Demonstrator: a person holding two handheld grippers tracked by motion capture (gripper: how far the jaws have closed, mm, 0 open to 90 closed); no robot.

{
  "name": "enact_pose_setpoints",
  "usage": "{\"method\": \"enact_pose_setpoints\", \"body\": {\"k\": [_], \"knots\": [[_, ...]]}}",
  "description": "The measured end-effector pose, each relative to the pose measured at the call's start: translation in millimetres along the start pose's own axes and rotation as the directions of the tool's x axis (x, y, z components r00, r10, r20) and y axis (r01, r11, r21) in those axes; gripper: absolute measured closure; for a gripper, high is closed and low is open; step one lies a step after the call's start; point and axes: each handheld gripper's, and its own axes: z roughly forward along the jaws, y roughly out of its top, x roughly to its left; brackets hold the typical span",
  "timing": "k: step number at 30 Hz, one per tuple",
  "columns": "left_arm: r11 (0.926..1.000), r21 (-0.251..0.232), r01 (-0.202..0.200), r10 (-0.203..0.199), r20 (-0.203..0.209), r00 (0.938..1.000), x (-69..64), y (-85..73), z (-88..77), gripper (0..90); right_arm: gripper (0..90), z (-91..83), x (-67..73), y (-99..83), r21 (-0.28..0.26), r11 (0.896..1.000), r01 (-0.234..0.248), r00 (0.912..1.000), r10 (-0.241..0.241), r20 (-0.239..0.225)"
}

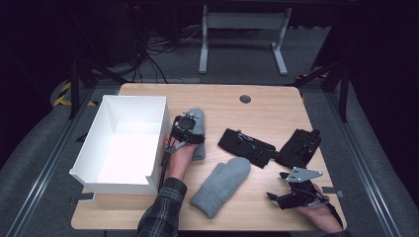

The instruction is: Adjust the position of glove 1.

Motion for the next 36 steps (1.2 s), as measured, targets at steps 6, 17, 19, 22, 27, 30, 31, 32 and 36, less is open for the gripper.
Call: {"method": "enact_pose_setpoints", "body": {"k": [6, 17, 19, 22, 27, 30, 31, 32, 36], "knots": [[0.9997, 0.017, -0.016, 0.016, 0.016, 0.9997, 0.6, -3.9, 4.1, 64.5, 10.1, 0.0, 0.0, 0.0, 0.000, 1.000, 0.000, 1.0000, 0.000, 0.000], [0.9999, -0.013, 0.000, 0.001, 0.090, 0.9959, 1.6, -3.8, -7.8, 83.3, 10.2, 0.1, -0.1, 0.1, 0.000, 1.000, 0.001, 1.0000, -0.001, -0.001], [0.9997, -0.014, -0.019, 0.021, 0.105, 0.9943, -0.5, -3.6, -11.1, 83.4, 10.2, 0.1, -0.1, 0.0, 0.000, 1.000, 0.000, 1.0000, 0.000, -0.001], [0.9991, -0.022, -0.037, 0.039, 0.119, 0.9921, -5.0, -3.8, -15.7, 83.7, 10.2, 0.1, -0.1, 0.0, 0.000, 1.000, 0.000, 1.0000, 0.000, -0.001], [0.9970, -0.039, -0.067, 0.072, 0.145, 0.9868, -12.6, -6.3, -25.6, 84.1, 10.2, 0.1, -0.1, 0.0, 0.000, 1.000, 0.000, 1.0000, 0.000, -0.001], [0.9953, -0.047, -0.084, 0.091, 0.155, 0.9838, -16.4, -6.3, -33.1, 84.3, 10.2, 0.1, -0.1, 0.0, 0.000, 1.000, 0.000, 1.0000, 0.000, -0.001], [0.9940, -0.054, -0.095, 0.103, 0.157, 0.9823, -17.8, -6.3, -36.3, 84.3, 10.2, 0.1, -0.1, 0.0, 0.000, 1.000, 0.000, 1.0000, 0.000, -0.001], [0.9934, -0.064, -0.095, 0.105, 0.159, 0.9816, -19.7, -6.6, -39.8, 84.3, 10.1, 0.2, -0.2, 0.0, 0.000, 1.000, 0.001, 1.0000, -0.001, -0.001], [0.9900, -0.081, -0.115, 0.129, 0.199, 0.9714, -26.2, -8.8, -53.8, 84.4, 9.9, 0.5, -0.3, 0.3, 0.000, 1.000, 0.001, 1.0000, -0.001, -0.002]]}}
